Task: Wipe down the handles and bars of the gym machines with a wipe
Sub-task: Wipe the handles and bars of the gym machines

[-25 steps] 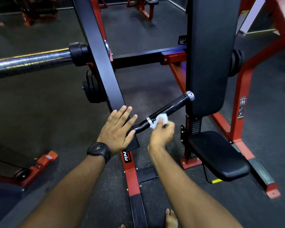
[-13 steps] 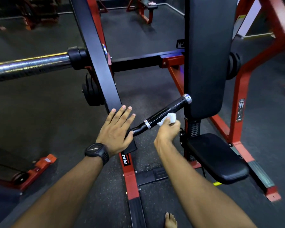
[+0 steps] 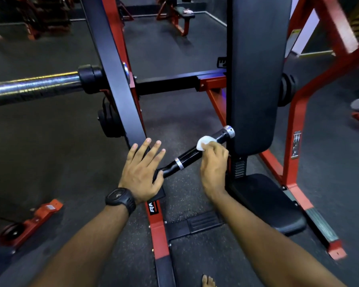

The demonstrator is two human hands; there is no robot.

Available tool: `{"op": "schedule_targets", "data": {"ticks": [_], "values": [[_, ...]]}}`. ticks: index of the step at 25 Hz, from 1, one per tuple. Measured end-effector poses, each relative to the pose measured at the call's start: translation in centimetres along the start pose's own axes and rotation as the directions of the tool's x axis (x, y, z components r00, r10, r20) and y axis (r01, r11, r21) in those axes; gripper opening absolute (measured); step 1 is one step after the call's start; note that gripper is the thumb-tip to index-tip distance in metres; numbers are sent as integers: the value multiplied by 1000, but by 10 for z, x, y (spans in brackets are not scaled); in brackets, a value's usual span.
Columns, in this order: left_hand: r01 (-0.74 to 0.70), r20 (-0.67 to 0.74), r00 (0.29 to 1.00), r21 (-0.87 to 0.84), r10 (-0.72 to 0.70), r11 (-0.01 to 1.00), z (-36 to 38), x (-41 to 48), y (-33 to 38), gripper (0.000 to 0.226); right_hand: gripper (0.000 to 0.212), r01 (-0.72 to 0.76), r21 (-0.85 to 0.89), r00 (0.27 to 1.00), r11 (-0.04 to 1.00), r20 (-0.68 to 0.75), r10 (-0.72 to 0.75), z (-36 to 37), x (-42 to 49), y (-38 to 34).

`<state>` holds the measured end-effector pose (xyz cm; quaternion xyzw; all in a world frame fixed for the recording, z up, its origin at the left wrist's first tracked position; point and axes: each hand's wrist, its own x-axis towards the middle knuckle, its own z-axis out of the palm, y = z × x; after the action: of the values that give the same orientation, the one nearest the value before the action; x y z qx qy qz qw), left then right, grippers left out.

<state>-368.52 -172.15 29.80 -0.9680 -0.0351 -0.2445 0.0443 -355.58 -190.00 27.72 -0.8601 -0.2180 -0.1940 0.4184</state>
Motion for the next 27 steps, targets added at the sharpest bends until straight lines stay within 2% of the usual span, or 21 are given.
{"op": "schedule_targets", "data": {"ticks": [2,4,5,6,7,8,9,10,11,12,14,15,17,18,20,21,23,24,26,27], "values": [[-6,-3,1000,19,7,1000,0,0,-1,58,31,230,-132,967,964,146,-211,-11,11,23],[-16,0,1000,20,16,1000,2,0,-1,58,25,219,-167,973,961,108,-203,-15,20,19],[-18,-3,1000,20,18,1000,2,-1,-1,58,22,275,-161,956,948,151,-252,-16,22,13],[-23,-2,1000,28,23,999,1,-1,-1,58,22,406,-153,903,901,218,-370,-17,24,7],[-25,0,1000,39,25,999,0,-1,-2,58,25,575,-184,803,797,313,-507,-19,26,7],[-24,2,1000,44,24,999,-1,0,-2,58,29,659,-187,732,728,381,-565,-18,28,12],[-23,4,1000,43,23,999,0,0,-2,58,29,621,-214,764,754,379,-522,-19,32,16],[-21,5,1000,37,21,999,1,-1,-1,57,27,526,-236,832,817,340,-438,-19,34,19],[-21,5,1000,34,21,999,1,-1,-1,57,26,474,-227,857,851,342,-386,-18,35,21],[-23,4,1000,36,22,999,0,-1,-2,57,28,468,-221,853,855,364,-373,-21,37,16],[-25,10,1000,45,24,999,-1,-1,-2,57,30,631,-221,743,743,445,-499,-26,41,16],[-26,16,1000,46,25,999,-1,0,-2,57,31,636,-228,739,737,452,-499,-30,49,22],[-25,13,1000,38,25,999,0,0,-2,57,33,468,-291,848,834,413,-332,-39,59,22],[-28,12,1000,37,27,999,0,0,-2,57,33,449,-292,859,844,403,-317,-42,61,21],[-32,19,999,43,32,999,0,0,-2,57,37,563,-264,794,783,435,-425,-43,57,24],[-31,21,999,44,30,999,-1,0,-2,57,36,572,-275,795,773,420,-439,-44,58,29],[-29,18,999,38,28,999,0,0,-2,57,34,378,-306,903,874,331,-275,-47,61,27],[-29,16,999,35,29,999,1,0,-2,57,34,346,-327,919,879,309,-246,-46,61,26],[-34,19,999,43,33,999,0,0,-2,57,35,546,-328,819,771,404,-408,-39,53,31],[-34,21,999,46,33,998,-1,0,-2,57,33,561,-290,806,775,402,-434,-36,50,36]]}}
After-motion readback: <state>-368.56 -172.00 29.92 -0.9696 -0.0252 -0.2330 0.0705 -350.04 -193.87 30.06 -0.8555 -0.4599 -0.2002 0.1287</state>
